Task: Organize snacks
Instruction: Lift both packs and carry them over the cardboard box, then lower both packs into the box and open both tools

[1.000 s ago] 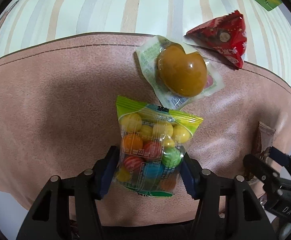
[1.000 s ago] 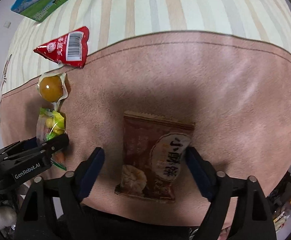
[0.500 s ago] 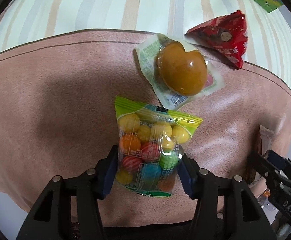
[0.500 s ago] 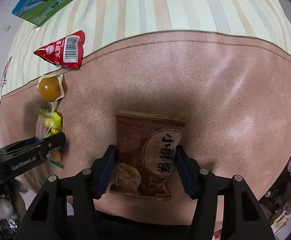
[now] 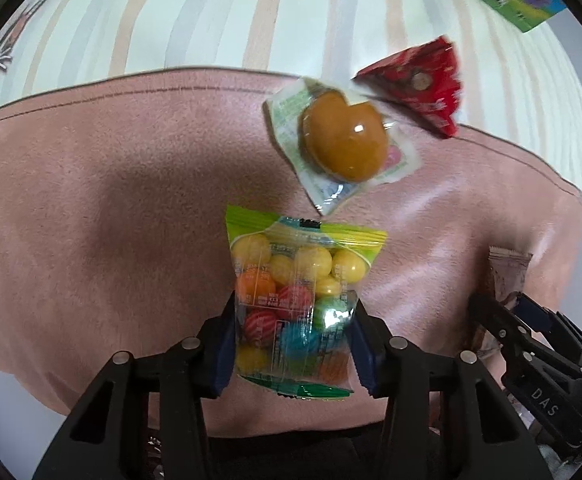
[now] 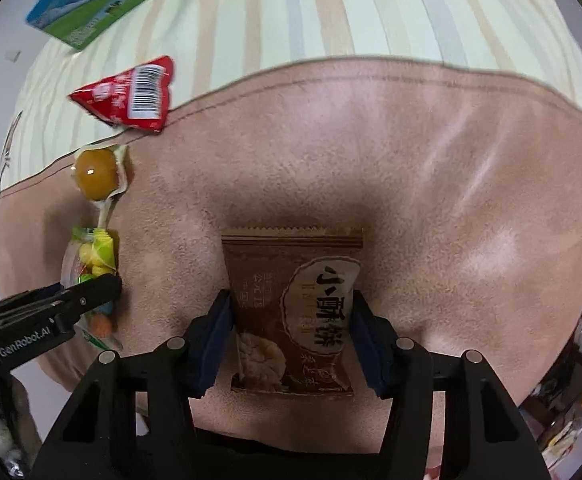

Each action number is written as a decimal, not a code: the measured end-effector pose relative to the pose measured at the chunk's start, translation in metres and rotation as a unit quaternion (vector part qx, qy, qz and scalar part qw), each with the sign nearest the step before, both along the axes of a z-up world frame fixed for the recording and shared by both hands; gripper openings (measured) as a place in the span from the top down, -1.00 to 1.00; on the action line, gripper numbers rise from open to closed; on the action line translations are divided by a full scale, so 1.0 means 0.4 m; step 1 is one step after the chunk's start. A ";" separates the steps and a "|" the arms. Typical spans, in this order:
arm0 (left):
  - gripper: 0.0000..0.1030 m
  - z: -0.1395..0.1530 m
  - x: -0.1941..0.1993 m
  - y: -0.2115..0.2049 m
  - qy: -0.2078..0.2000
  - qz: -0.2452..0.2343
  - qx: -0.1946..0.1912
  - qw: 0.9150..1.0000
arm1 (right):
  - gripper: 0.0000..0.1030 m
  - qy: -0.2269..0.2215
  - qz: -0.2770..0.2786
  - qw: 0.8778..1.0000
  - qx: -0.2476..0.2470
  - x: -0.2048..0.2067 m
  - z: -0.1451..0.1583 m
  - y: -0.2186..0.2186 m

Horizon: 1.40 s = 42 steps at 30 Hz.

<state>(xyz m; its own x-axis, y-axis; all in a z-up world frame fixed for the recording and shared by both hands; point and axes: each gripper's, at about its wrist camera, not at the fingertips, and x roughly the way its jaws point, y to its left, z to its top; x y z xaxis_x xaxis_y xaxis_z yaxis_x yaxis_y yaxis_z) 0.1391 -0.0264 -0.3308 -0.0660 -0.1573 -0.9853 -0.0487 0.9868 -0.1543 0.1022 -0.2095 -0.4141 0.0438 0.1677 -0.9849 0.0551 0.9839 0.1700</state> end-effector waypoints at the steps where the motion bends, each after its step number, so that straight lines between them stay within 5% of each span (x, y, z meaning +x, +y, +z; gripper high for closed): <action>1: 0.12 0.007 -0.004 -0.001 -0.003 0.000 -0.004 1.000 | -0.15 -0.003 0.000 1.000 0.003 -0.012 0.017 0.003; 14: 0.12 0.270 0.116 -0.002 -0.083 0.018 -0.103 0.991 | -0.15 -0.088 -0.014 0.990 0.106 0.139 0.307 -0.037; 25: 0.12 0.456 0.452 -0.033 -0.186 0.010 -0.113 0.976 | -0.15 -0.190 -0.009 0.977 0.102 0.454 0.555 -0.077; 32: 0.12 0.464 0.695 -0.034 -0.199 0.009 -0.071 0.977 | -0.15 -0.178 -0.010 0.981 0.077 0.716 0.537 -0.072; 42: 0.12 0.280 0.987 -0.017 -0.117 0.018 -0.052 0.992 | -0.15 -0.102 -0.008 0.994 0.028 0.972 0.389 -0.067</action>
<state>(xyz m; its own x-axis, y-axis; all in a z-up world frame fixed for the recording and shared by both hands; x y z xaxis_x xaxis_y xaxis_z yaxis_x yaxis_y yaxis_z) 0.5341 -0.0333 -0.2189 0.1692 -0.2579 -0.9512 -0.0336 0.9631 -0.2671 0.4910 -0.2362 -0.2587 0.2445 0.2203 -0.9443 0.0287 0.9718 0.2341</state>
